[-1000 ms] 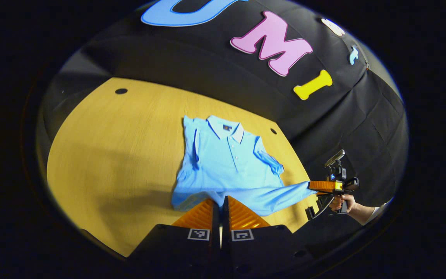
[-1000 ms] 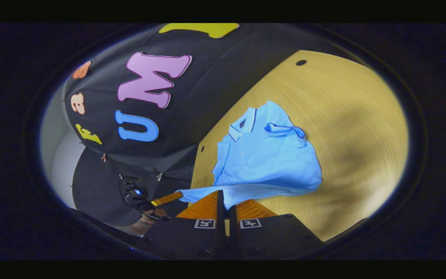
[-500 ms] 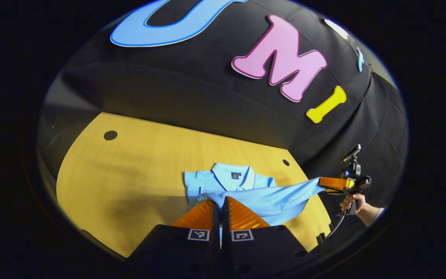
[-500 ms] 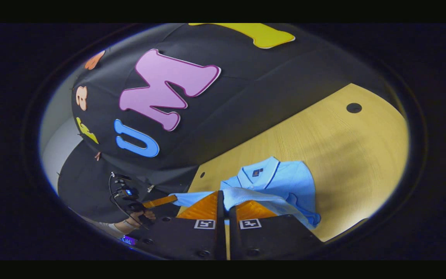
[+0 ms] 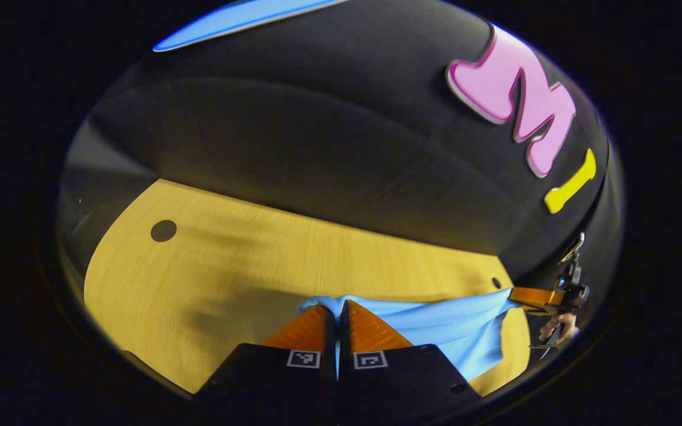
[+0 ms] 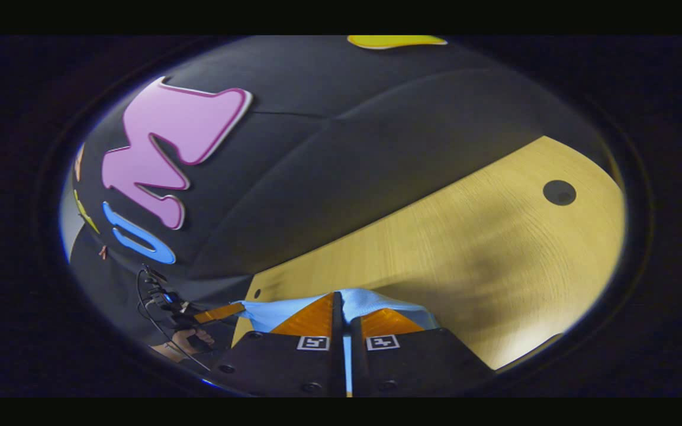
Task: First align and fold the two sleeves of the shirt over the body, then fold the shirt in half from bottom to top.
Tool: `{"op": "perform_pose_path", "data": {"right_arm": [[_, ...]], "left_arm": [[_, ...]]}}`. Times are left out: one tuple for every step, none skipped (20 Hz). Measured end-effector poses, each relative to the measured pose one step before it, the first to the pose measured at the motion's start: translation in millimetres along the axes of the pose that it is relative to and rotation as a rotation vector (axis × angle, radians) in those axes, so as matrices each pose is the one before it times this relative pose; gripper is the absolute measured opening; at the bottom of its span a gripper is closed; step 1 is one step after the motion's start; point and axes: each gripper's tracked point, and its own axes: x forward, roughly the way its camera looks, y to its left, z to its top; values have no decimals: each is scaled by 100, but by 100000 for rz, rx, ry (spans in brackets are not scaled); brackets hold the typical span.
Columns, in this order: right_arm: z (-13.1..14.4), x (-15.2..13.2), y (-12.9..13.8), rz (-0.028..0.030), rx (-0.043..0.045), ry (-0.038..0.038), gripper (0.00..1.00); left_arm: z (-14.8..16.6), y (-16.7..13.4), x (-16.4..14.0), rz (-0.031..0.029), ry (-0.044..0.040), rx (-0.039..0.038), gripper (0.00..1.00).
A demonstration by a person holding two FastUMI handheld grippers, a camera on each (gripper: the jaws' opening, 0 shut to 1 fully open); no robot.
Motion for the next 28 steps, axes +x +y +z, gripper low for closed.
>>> {"op": "perform_pose_path", "data": {"right_arm": [[-811, 842, -1321, -3715, 406, 2128, 0], [-909, 774, -748, -3055, -16, 2570, 17], [-655, -62, -773, -2463, -833, 2552, 4], [-772, 227, -472, -749, -1088, 2248, 27], [-335, -288, 151, 408, -2169, 811, 51], [-26, -456, -294, -350, -3978, -355, 63], [-8, -354, -71, -144, -3306, -317, 65], [-58, -855, 305, 438, -3495, -655, 81], [212, -876, 232, 394, -3228, -1017, 86], [508, -961, 341, 289, -3525, -1578, 89], [441, -1062, 326, 239, -3965, -1956, 91], [346, -800, 482, 55, -4052, -1820, 91], [447, -1241, 573, 192, -3770, -1912, 91], [471, -1373, 596, 881, -4017, -1848, 92], [393, -1410, 568, 177, -5083, -1404, 91], [441, -1455, 310, -336, -5466, -1664, 92], [628, -1554, 578, -12, -5298, -2285, 93], [431, -1349, 842, 366, -4406, -1972, 94], [720, -1774, 1112, 816, -3718, -2272, 94], [663, -2068, 1370, 1759, -3105, -2570, 94], [523, -1569, 1344, 1858, -1444, -2092, 84], [791, -1652, 1461, 952, -1134, -2465, 94], [583, -1727, 1356, 317, -1244, -2643, 94], [718, -1775, 1359, -510, -1698, -3128, 94], [825, -1890, 1093, -1418, -1824, -3506, 94], [967, -1844, 1114, -1544, -1676, -3661, 94], [1054, -1928, 1040, -2543, -1328, -3548, 94], [1049, -2213, 1079, -2488, -1115, -3539, 94]], "left_arm": [[-1100, 100, 490, 3518, 3496, 1172, 6], [-731, -116, 632, 2878, 2546, 399, 6], [-375, -121, 410, 2024, 1704, -58, 12], [-379, -198, 131, 2654, 1465, 366, 10], [-36, -258, -383, 683, 1054, 187, 30], [-241, -517, -190, -630, 682, 38, 47], [8, -75, -417, 1102, -423, 193, 64], [141, 106, -490, 548, -573, 306, 81], [451, 484, -1019, 1916, -2043, 475, 98], [529, 498, -1296, 983, -2655, 614, 97], [701, 90, -1351, 325, -2371, 362, 95], [682, 226, -1478, 516, -2979, 369, 95], [579, -8, -1422, -385, -2599, 238, 96], [495, -397, -1485, -784, -2567, 578, 96], [576, -345, -1880, -818, -2245, 1488, 96], [558, -305, -1999, -412, -2206, 1659, 96], [825, -653, -1792, -817, -3380, 1530, 96], [837, -985, -1829, -1402, -3688, 1444, 96], [836, -962, -1953, -1242, -3720, 1424, 96], [852, -1133, -2292, -1653, -3839, 1648, 96], [762, -1109, -1811, -1921, -3401, 1217, 95], [852, -1428, -2092, -2234, -3554, 1457, 95], [831, -1249, -2161, -1714, -3689, 1485, 95], [854, -1043, -2134, -1630, -3858, 1224, 96], [841, -1235, -2178, -1447, -4077, 729, 95], [490, -1191, -2126, -1493, -3788, 552, 95], [615, -965, -2351, -700, -4030, 218, 95], [477, -981, -2499, -858, -3705, 68, 95]]}}
